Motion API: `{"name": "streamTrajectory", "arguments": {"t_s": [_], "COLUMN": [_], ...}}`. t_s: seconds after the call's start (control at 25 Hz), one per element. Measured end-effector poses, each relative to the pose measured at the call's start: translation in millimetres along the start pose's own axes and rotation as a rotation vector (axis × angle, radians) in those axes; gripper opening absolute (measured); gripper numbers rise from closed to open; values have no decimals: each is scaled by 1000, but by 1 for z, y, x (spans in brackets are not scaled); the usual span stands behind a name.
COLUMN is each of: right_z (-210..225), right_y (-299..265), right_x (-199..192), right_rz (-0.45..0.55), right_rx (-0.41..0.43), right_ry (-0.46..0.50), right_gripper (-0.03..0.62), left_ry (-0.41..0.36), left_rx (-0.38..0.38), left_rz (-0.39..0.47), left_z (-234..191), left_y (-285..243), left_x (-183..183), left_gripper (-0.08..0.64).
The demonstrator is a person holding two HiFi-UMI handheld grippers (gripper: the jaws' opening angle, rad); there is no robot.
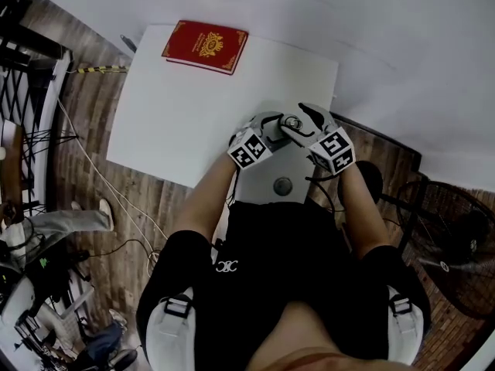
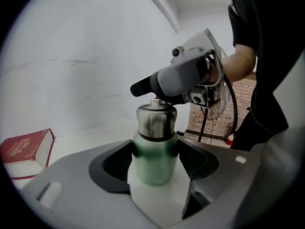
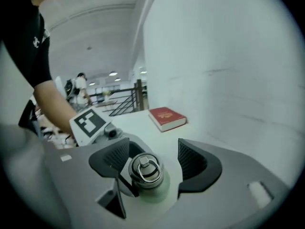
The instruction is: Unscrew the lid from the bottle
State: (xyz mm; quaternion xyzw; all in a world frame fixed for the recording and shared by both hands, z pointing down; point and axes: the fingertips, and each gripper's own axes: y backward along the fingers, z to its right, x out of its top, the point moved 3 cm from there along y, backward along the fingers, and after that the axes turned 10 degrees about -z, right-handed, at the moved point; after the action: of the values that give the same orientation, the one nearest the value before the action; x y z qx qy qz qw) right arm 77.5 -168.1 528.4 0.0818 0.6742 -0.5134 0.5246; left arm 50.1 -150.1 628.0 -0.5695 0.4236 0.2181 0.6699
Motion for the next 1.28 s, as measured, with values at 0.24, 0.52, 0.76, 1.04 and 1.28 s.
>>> {"name": "streamTrajectory", "arguments": {"t_s": [0.24, 0.52, 0.76, 1.04, 1.28], "right_z": [-5, -5, -8, -8, -8], "right_y": [18, -6, -21, -24, -20], "right_x": [-6, -17, -27, -28, -27], "right_rz": [222, 139, 63, 29, -6], "right_rx": [-342, -430, -368, -167, -5], "right_ry": [-217, -196, -147, -30, 118], "right_gripper": [295, 293, 268, 268, 268], "left_ry": [-1, -1, -12, -6, -10], "left_rx": [-8, -12, -13, -10, -2], "left_rz": [16, 17, 12, 12, 6], "left_z": [-1, 0, 0, 0, 1], "left_y": [0, 1, 0, 0, -1], "left_x": [3, 4, 3, 2, 5], "left_gripper": [360, 360, 360, 360, 360]}}
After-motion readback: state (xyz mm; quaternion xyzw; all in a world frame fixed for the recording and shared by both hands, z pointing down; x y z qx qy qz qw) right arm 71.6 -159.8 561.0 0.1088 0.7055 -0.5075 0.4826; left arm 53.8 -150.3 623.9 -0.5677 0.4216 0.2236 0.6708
